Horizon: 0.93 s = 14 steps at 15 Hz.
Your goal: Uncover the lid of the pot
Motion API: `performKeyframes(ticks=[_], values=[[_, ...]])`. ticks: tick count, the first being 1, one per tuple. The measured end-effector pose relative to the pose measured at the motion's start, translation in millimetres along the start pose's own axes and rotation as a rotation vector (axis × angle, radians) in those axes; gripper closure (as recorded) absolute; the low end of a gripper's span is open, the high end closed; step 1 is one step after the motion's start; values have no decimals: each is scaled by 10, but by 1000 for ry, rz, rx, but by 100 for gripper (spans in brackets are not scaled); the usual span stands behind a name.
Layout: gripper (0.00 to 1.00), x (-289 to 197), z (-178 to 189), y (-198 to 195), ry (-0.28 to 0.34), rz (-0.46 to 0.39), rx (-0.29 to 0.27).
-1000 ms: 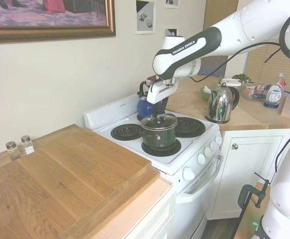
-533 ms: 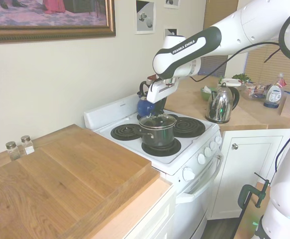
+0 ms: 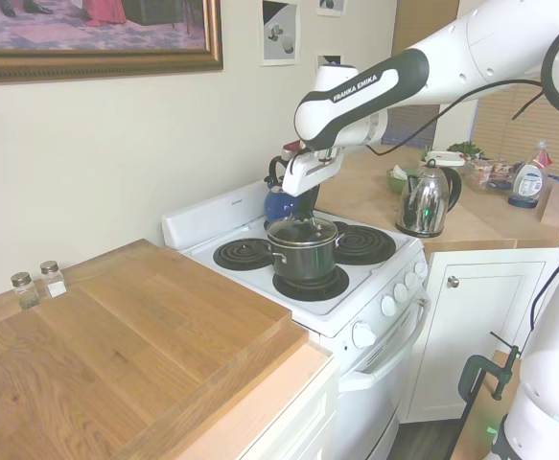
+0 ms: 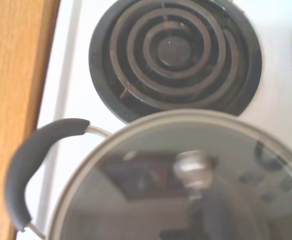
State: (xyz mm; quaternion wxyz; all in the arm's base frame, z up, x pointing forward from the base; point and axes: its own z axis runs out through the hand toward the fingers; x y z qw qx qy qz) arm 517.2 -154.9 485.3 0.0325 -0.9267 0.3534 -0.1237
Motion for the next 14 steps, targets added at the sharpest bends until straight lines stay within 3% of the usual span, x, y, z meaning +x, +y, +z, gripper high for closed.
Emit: performKeyframes(ticks=[5,11,14], values=[[100,-470,-793,-245,71,-56,15],[100,-1809,-503,-1441,96,-208,-76],[100,-2206,-292,-1800,105,-248,-102]])
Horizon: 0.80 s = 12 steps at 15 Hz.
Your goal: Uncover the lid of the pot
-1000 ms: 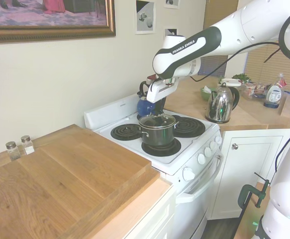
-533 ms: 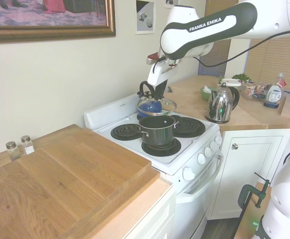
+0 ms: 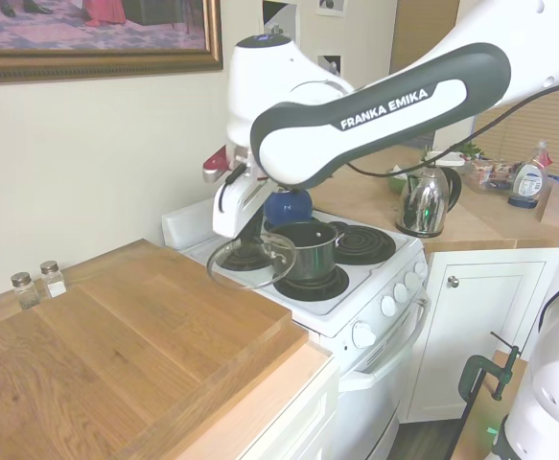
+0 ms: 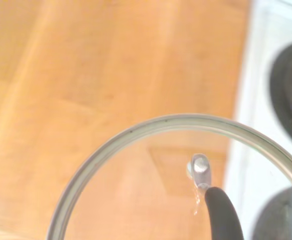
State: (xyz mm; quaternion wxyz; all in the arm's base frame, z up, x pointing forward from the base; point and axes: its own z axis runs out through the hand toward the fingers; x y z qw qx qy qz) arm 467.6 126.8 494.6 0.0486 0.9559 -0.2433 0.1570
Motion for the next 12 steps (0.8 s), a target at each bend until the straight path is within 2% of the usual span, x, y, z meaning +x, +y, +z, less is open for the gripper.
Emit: performKeyframes(ticks=[6,12], values=[[100,-66,708,-670,-64,-48,-27],[100,322,860,-1112,-78,-34,-14]])
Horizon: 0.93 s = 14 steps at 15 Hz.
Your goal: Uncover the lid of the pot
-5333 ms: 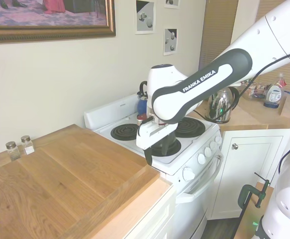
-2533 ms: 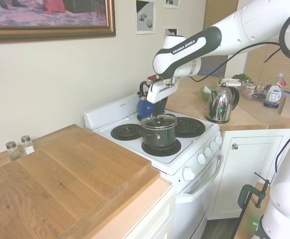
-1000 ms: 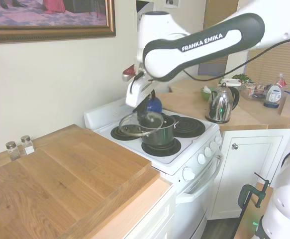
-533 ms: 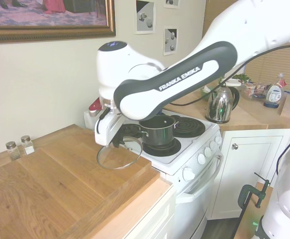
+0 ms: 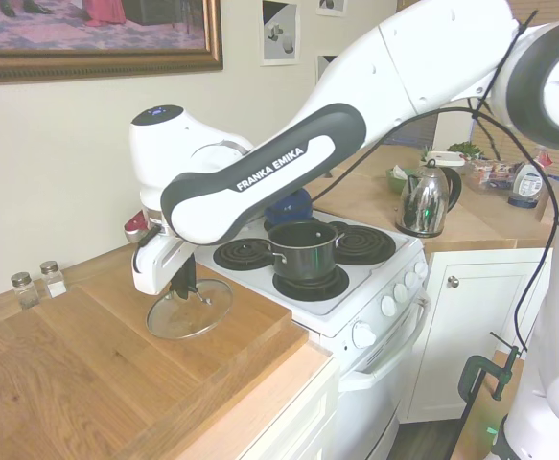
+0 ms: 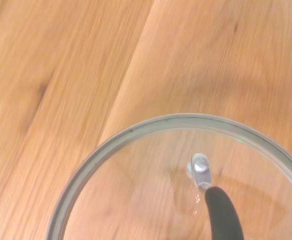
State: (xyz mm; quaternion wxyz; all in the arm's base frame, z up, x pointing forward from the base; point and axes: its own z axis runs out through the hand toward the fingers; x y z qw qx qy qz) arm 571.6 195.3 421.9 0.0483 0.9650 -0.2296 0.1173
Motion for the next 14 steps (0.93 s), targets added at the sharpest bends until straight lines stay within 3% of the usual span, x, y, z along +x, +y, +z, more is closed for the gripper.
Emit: performKeyframes(ticks=[14], values=[[100,376,589,-38,-50,35,-51]])
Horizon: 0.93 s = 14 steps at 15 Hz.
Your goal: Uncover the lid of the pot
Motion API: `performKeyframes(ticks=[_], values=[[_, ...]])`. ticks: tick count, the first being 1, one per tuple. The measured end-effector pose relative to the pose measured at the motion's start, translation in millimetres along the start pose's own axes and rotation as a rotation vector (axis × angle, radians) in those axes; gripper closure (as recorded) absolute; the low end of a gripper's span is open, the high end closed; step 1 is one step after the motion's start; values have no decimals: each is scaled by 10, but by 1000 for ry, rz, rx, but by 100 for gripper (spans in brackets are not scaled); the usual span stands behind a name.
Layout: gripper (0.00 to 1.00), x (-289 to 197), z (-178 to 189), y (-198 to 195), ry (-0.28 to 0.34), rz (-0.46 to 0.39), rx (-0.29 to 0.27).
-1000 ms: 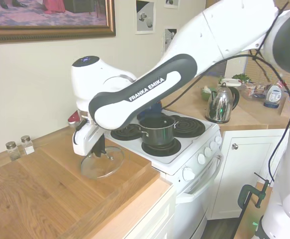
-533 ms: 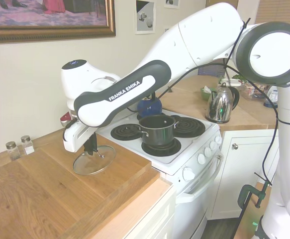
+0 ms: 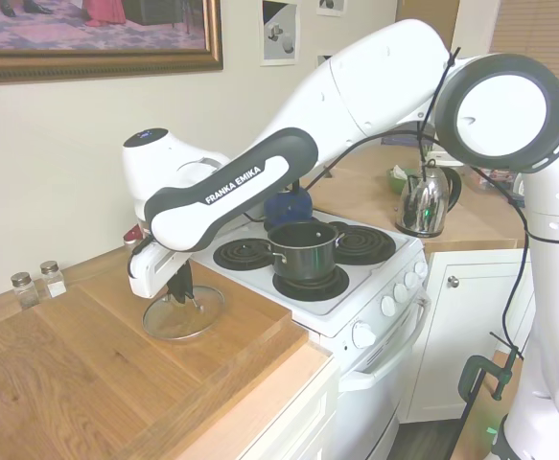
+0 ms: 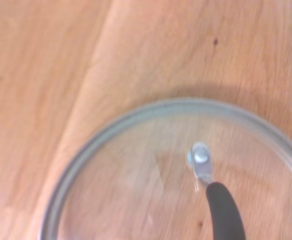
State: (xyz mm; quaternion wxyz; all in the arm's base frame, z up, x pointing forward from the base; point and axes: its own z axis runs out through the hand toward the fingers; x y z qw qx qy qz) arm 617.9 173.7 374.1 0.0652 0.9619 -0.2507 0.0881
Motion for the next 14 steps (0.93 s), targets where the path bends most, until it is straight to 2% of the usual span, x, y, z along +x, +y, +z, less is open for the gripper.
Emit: performKeyframes(ticks=[1,2,10,14], values=[[100,15,4,-9,3,0,-2],[0,18,5,-15,4,-1,-5],[0,9,-26,-37,-4,-4,-18],[0,78,-364,-11,23,-6,21]])
